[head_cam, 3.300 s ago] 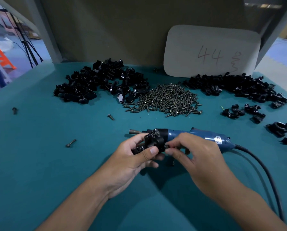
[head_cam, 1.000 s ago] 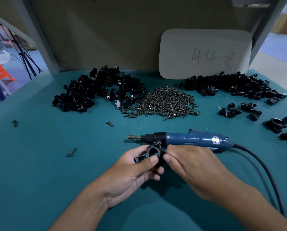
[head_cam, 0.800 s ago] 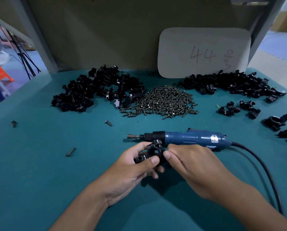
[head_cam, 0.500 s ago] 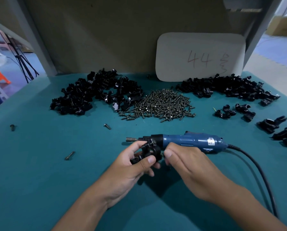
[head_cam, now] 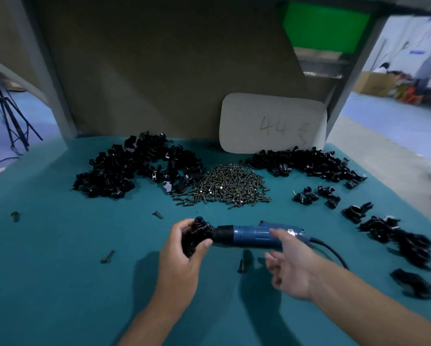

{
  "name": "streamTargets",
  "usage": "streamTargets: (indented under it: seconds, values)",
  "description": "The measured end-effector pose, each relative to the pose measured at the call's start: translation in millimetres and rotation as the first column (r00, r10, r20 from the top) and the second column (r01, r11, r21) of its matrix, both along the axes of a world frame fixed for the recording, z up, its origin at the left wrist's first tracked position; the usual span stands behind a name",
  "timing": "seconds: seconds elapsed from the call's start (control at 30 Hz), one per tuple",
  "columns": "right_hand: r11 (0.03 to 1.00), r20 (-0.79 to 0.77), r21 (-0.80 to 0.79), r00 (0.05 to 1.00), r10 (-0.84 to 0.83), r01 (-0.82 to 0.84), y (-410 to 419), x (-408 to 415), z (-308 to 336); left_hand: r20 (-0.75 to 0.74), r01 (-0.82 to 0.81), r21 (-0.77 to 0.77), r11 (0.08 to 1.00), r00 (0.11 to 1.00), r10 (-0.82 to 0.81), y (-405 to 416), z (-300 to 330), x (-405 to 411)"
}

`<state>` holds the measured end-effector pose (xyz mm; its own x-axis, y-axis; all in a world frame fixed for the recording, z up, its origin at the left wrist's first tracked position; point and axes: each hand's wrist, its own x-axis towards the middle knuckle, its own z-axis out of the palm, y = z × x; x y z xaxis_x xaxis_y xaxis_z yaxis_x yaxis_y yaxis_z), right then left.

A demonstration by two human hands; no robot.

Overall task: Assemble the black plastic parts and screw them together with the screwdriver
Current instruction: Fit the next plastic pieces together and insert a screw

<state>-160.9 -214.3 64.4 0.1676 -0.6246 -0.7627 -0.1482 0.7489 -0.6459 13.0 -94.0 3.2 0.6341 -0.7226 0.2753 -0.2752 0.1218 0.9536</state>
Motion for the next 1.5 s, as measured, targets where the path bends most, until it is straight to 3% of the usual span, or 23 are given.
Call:
streamTargets:
  seconds: [0.13, 0.23, 0.3, 0.33, 0.4, 0.47, 0.57, 0.67, 0.83, 0.93, 1.13, 1.33, 1.43, 1.5]
  values:
    - [0.997, -0.097, -0.076, 0.994, -0.039, 0.032, 0, 39, 15, 0.065, -0.054, -0.096, 0.994, 0.996, 0.061, 6, 5, -4]
    - [0.956, -0.112, -0.292, 0.993, -0.022, -0.012, -11, 59, 2, 0.115, -0.09, -0.142, 0.986, 0.988, 0.106, 10, 11, -4]
    - [0.959, -0.125, -0.277, 0.988, -0.089, 0.051, -8, 66, -10, 0.116, -0.081, -0.159, 0.984, 0.988, 0.1, 14, 13, -5]
    - [0.926, -0.13, -0.358, 0.975, -0.18, 0.123, -6, 72, -10, 0.112, -0.084, -0.17, 0.982, 0.988, 0.104, 15, 14, -5]
    - [0.878, -0.138, -0.324, 0.901, -0.411, 0.351, 0, 86, -3, 0.116, -0.098, -0.189, 0.977, 0.986, 0.121, 16, 13, -2]
    - [0.898, -0.112, -0.293, 0.921, -0.374, 0.329, 3, 90, 3, 0.115, -0.103, -0.196, 0.975, 0.985, 0.128, 15, 13, -3]
    - [0.821, 0.224, -0.356, 0.894, -0.389, 0.446, -7, 82, -4, 0.056, -0.073, -0.208, 0.976, 0.995, 0.086, 14, 13, -5]
    - [0.73, 0.39, -0.431, 0.839, -0.379, 0.53, -20, 59, 6, -0.043, -0.096, -0.184, 0.978, 0.995, 0.089, 11, 9, -1]
    - [0.678, 0.602, -0.316, 0.693, -0.398, 0.664, -43, 27, 34, -0.264, -0.079, -0.124, 0.989, 0.964, 0.044, 3, -2, 12]
    - [0.675, 0.59, -0.382, 0.729, -0.348, 0.631, -52, 19, 39, -0.359, -0.064, -0.096, 0.993, 0.933, 0.025, -3, -7, 18]
    - [0.814, 0.475, -0.39, 0.851, -0.224, 0.432, -52, 12, -2, -0.385, -0.051, -0.062, 0.997, 0.923, 0.023, -6, -10, 20]
    - [0.82, 0.493, -0.376, 0.842, -0.218, 0.432, -42, 18, -26, -0.462, 0.024, -0.132, 0.991, 0.883, -0.083, -6, -5, 14]
    - [0.848, 0.453, -0.404, 0.88, -0.141, 0.344, -42, 16, -32, -0.456, 0.055, -0.165, 0.985, 0.881, -0.125, -5, -3, 12]
    - [0.903, 0.419, -0.336, 0.901, -0.112, 0.269, -43, 12, -38, -0.439, 0.083, -0.171, 0.982, 0.885, -0.151, -4, -3, 11]
